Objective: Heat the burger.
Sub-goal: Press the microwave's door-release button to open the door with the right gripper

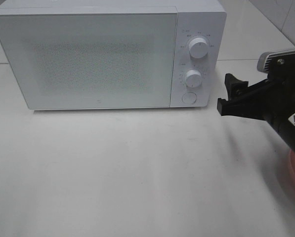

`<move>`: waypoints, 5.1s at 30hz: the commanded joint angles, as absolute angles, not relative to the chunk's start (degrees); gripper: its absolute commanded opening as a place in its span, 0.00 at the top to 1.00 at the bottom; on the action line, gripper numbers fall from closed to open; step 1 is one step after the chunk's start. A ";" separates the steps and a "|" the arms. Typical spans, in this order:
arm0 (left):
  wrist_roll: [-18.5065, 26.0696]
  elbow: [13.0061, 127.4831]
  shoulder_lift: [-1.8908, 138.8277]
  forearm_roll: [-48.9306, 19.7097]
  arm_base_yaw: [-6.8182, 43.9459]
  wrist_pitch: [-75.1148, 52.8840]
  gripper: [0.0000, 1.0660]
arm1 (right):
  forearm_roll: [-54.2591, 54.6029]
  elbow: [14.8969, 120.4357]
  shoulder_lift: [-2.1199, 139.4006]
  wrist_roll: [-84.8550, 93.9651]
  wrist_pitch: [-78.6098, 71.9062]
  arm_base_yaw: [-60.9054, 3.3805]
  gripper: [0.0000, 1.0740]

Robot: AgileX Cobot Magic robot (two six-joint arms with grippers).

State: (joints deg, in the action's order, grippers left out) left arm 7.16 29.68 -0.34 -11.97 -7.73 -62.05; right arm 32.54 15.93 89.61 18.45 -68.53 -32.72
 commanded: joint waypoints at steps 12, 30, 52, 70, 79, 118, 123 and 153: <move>7.22 29.56 -1.78 -12.03 -7.91 -61.19 0.08 | 49.16 17.42 97.63 18.05 -80.10 -45.21 0.29; 7.22 29.56 -1.78 -12.03 -7.91 -61.19 0.08 | 57.70 24.29 103.13 22.98 -80.04 -50.36 0.29; 7.22 29.56 -1.78 -12.03 -7.91 -61.19 0.08 | 57.70 24.24 103.36 -7.10 -79.41 -50.36 0.34; 7.22 29.56 -1.78 -12.03 -7.91 -61.19 0.08 | 57.70 24.24 103.36 -52.31 -71.45 -50.36 0.66; 7.22 29.56 -1.78 -12.03 -7.91 -61.19 0.08 | 57.70 24.24 103.36 -66.52 -67.38 -50.36 0.87; 7.22 29.56 -1.78 -12.03 -7.91 -61.19 0.08 | 43.95 32.60 110.18 -78.27 -57.58 -40.62 1.00; 7.22 29.56 -1.78 -12.03 -7.91 -61.19 0.08 | 43.77 35.12 113.16 -79.13 -57.58 -40.62 1.00; 7.22 29.56 -1.78 -12.03 -7.91 -61.19 0.08 | 40.74 47.10 120.72 -76.89 -53.80 -33.98 1.00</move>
